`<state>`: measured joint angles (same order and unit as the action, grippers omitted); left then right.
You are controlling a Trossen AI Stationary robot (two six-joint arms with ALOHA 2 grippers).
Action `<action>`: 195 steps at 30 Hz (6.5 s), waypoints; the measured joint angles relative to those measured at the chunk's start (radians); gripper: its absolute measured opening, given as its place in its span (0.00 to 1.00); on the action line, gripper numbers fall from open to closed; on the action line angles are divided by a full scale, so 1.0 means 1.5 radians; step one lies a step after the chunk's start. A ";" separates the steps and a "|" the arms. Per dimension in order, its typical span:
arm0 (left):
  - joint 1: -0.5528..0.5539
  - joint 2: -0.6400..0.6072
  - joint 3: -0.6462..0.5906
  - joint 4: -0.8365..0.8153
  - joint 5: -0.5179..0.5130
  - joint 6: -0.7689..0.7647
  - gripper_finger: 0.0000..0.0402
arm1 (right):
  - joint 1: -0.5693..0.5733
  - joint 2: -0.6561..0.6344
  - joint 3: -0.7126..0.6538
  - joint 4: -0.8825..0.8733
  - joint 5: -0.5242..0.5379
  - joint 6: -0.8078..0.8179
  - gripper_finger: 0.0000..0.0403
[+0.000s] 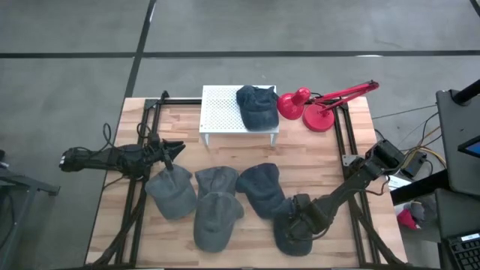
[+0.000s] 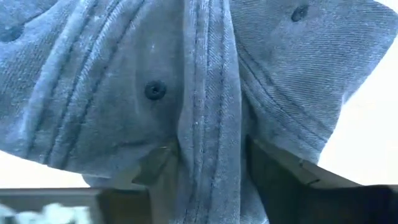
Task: Pick & Place hat
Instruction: Stack the bottom blue cap on the blue cap, then stack the blue cap on the blue cap
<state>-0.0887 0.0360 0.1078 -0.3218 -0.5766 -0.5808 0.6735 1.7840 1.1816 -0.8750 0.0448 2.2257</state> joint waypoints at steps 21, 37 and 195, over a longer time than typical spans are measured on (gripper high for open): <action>0.000 0.000 -0.001 0.010 0.000 0.000 0.30 | 0.002 -0.111 0.209 -0.207 0.028 -0.057 0.04; 0.000 0.000 -0.001 0.012 0.000 -0.003 0.30 | -0.192 -0.114 0.434 -0.258 0.369 -0.361 0.03; 0.000 0.000 0.000 0.014 0.002 0.006 0.30 | -0.565 0.054 0.762 -0.467 -0.027 -0.937 0.15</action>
<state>-0.0887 0.0360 0.1081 -0.3000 -0.5735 -0.5719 -0.1734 1.8656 2.3250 -1.5751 0.0042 0.8203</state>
